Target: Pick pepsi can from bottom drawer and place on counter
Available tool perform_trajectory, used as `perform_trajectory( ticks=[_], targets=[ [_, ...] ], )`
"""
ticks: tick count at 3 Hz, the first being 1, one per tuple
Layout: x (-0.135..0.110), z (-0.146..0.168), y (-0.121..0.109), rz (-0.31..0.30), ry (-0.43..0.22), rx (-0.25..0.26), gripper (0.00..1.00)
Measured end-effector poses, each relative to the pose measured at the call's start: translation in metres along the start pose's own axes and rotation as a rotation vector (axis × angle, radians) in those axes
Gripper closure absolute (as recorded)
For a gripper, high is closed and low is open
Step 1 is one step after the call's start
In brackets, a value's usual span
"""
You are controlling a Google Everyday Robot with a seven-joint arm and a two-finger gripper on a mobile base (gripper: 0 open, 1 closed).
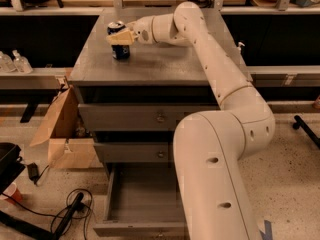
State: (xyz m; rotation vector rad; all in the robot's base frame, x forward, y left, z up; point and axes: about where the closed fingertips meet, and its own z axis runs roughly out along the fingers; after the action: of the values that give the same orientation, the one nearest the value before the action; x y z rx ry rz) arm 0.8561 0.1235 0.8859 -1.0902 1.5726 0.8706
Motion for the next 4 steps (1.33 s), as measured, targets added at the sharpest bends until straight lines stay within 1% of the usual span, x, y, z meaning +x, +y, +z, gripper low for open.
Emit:
perform_trajectory(
  ticks=[1, 3, 4],
  targets=[
    [-0.0015, 0.0043, 0.0019, -0.001, 0.001, -0.004, 0.98],
    [-0.0016, 0.0060, 0.0027, 0.000, 0.001, -0.006, 0.52],
    [-0.0018, 0.0074, 0.0034, 0.001, 0.002, -0.008, 0.21]
  ],
)
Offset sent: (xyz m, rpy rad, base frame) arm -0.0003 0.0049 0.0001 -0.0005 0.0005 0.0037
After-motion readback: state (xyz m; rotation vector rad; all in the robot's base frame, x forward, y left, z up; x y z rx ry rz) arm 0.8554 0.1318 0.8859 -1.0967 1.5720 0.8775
